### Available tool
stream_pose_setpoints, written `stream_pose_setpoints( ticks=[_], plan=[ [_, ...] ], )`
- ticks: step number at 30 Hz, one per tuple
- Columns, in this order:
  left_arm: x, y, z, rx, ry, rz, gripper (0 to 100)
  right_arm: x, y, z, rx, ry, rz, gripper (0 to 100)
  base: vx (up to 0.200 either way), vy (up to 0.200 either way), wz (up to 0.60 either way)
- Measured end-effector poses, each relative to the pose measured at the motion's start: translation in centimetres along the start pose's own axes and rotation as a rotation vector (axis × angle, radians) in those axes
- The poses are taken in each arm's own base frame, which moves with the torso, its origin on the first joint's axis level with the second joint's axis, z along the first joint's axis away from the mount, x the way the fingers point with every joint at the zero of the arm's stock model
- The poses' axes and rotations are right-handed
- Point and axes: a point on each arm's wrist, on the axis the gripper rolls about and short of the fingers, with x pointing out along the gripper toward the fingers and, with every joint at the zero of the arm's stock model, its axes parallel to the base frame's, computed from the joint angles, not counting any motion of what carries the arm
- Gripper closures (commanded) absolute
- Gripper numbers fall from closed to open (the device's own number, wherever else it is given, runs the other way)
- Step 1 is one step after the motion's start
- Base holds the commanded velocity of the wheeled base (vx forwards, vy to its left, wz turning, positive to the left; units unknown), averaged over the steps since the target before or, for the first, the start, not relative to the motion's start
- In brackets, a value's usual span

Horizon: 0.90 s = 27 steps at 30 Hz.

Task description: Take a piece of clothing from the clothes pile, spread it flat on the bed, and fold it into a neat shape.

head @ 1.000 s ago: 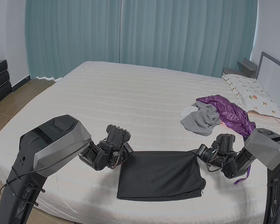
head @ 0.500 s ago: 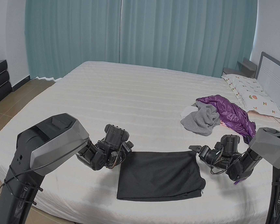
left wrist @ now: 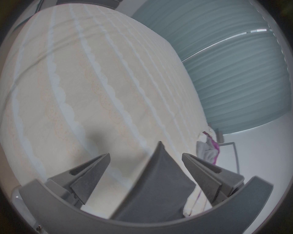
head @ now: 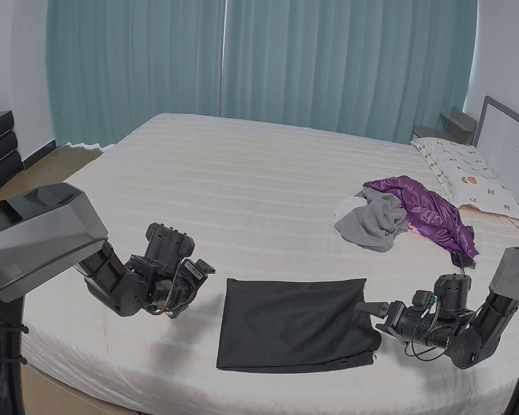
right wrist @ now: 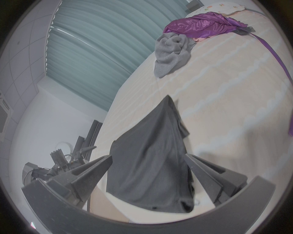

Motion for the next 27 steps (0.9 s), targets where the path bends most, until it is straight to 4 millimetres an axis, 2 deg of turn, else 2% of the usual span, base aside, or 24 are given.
stream_pose_setpoints(
  ticks=[4, 9, 16, 27],
  plan=[
    [-1.7, 0.2, 0.5, -0.037, -0.011, -0.078, 0, -1.1, 0.3, -0.9, -0.009, 0.027, 0.007, 0, 0.0, 0.0, 0.0],
    [-2.7, 0.7, 1.0, -0.057, -0.039, -0.155, 0, -1.7, 0.4, -1.4, -0.009, 0.041, 0.009, 0, 0.0, 0.0, 0.0],
    [-2.6, 1.9, 1.0, -0.065, -0.037, -0.131, 0, -1.7, 0.2, -1.8, -0.001, 0.055, -0.005, 0, 0.0, 0.0, 0.0],
    [-2.3, 2.2, 0.8, -0.064, -0.029, -0.119, 0, -1.1, -0.2, -1.9, -0.001, 0.056, -0.017, 0, 0.0, 0.0, 0.0]
  ],
)
